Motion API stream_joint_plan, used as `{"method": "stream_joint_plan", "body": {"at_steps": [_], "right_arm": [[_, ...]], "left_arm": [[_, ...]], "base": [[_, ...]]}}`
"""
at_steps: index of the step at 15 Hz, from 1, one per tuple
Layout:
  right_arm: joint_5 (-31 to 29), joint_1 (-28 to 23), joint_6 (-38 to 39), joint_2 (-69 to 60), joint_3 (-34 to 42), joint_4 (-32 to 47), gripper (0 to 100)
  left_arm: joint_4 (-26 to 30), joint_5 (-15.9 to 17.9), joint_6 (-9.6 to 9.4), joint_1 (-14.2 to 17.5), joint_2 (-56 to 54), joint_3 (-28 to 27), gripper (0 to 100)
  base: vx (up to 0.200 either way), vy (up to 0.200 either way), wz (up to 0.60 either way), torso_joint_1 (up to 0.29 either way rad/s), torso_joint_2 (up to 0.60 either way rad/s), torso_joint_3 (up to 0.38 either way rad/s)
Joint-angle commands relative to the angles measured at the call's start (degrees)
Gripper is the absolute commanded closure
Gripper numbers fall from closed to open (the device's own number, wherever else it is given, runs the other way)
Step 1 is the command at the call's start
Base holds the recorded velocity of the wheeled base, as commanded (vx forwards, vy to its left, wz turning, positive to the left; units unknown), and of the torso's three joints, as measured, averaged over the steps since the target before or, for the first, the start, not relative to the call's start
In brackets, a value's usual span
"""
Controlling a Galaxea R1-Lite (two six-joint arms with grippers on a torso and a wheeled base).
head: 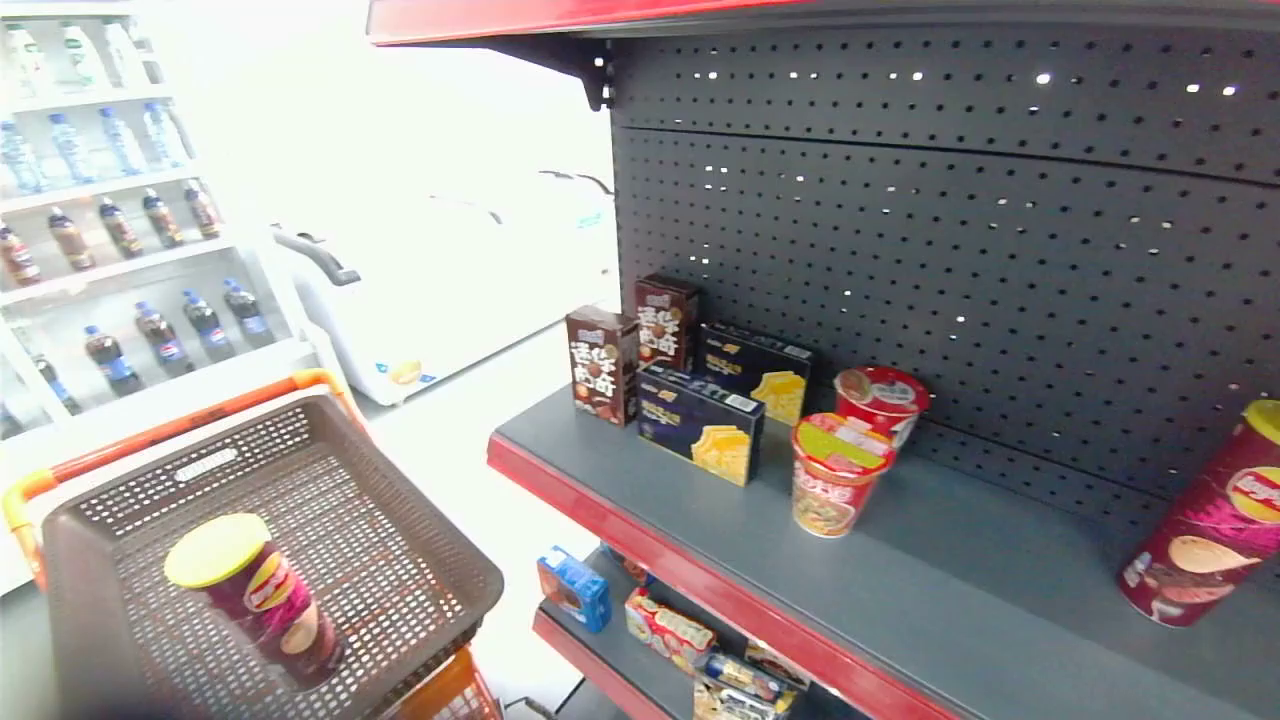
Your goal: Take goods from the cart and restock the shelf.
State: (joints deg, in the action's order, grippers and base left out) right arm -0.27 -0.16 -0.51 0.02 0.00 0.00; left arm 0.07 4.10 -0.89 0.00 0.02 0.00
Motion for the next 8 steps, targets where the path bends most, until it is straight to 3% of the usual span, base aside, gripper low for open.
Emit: {"method": "stream_joint_plan", "body": {"at_steps": [1,2,3,4,5,6,7,8], "right_arm": [[0.0,-0.02,-0.02,-0.02,0.0,0.0,0],[0.0,-0.02,-0.02,-0.02,0.0,0.0,0],[0.0,-0.02,0.51,-0.02,0.0,0.09,0],[0.0,0.07,0.51,-0.02,0.0,0.09,0],[0.0,0.07,0.42,-0.02,0.0,0.0,0],[0.09,0.07,0.42,-0.02,0.0,0.0,0],[0.0,0.07,0.51,-0.02,0.0,0.09,0],[0.09,0.07,0.51,-0.02,0.0,0.09,0]], "left_arm": [[0.01,0.3,-0.25,0.0,-0.02,0.0,0],[0.1,0.39,-0.25,0.0,-0.02,0.0,0],[-0.16,-0.32,-0.34,0.09,-0.02,-1.23,0],[1.33,-0.23,-3.68,-0.35,6.13,-13.8,0],[5.46,-1.28,-5.79,-0.18,17.55,-23.73,0],[8.72,-5.77,-6.58,1.23,26.52,-31.82,0],[9.24,-7.7,-7.99,1.67,33.46,-34.19,0],[9.24,-7.52,-9.66,1.85,37.5,-34.8,0]], "base": [[0.0,0.0,0.6,0.002,0.0,0.002],[0.0,0.0,0.6,0.002,0.0,0.002],[0.0,0.0,0.0,0.0,0.0,0.0],[0.0,0.0,0.0,0.0,0.0,0.0],[0.0,0.0,0.0,0.0,0.0,0.0],[0.0,0.0,0.0,0.0,0.0,0.0],[0.0,0.0,0.0,0.0,0.0,0.0],[0.0,0.0,0.0,0.0,0.0,0.0]]}}
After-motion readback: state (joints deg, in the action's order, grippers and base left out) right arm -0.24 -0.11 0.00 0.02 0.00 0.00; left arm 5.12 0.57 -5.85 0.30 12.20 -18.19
